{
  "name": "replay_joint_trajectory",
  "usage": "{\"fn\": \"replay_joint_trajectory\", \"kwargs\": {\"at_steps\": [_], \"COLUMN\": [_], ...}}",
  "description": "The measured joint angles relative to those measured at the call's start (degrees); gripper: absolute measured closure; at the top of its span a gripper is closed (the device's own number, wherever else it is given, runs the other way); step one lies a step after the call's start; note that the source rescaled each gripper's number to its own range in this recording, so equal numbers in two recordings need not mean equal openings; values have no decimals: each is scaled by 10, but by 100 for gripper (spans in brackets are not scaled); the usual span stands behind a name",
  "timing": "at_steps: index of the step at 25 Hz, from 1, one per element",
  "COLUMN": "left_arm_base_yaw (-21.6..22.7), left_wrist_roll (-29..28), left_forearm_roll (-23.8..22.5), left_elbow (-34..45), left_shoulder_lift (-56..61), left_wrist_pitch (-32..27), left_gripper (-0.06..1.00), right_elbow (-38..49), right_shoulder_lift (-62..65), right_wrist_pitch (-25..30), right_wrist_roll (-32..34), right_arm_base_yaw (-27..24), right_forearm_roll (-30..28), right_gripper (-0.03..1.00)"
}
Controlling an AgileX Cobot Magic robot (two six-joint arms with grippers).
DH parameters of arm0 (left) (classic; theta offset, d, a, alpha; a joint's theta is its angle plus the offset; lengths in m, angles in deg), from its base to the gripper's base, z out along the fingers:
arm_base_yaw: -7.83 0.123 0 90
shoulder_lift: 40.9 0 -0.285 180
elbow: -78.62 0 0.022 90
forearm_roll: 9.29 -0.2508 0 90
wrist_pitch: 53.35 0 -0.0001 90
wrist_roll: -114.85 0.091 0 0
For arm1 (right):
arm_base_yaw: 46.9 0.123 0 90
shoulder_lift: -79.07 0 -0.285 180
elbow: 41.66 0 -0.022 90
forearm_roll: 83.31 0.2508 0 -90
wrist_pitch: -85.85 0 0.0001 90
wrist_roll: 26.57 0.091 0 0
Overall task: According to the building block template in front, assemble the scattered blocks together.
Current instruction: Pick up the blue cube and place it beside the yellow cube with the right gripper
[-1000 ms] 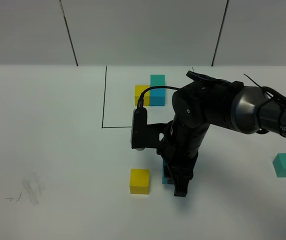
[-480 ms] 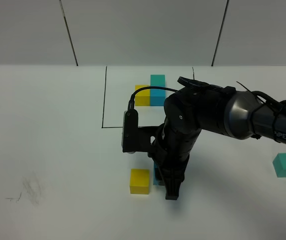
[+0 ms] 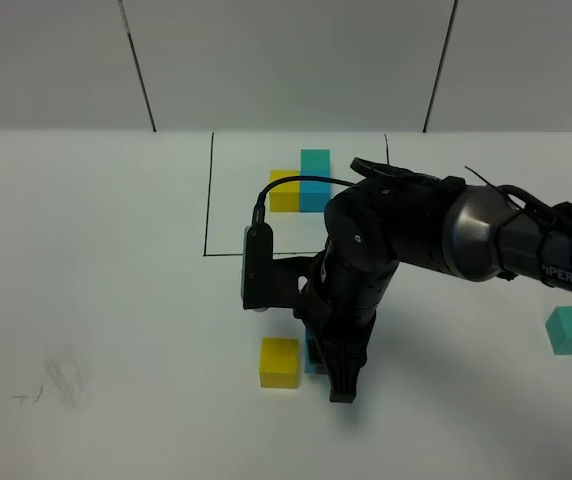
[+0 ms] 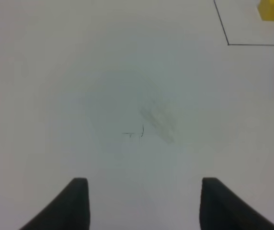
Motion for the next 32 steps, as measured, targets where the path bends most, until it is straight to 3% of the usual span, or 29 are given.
{"fn": "replay_joint_trajectory", "kwargs": {"at_steps": [32], "left_arm_base_yaw": [0], "left_wrist_roll": [1], "left_forearm_roll": [0], "left_elbow": [0], "left_shoulder_lift": [0], "left_wrist_pitch": [0], "left_gripper": [79], "right_elbow": [0], "right_shoulder_lift": [-43], "right_wrist_pitch": [-33], "right_wrist_roll": [-9], "right_arm_base_yaw": [0], "right_forearm_roll": [15], "right_gripper": [96]}}
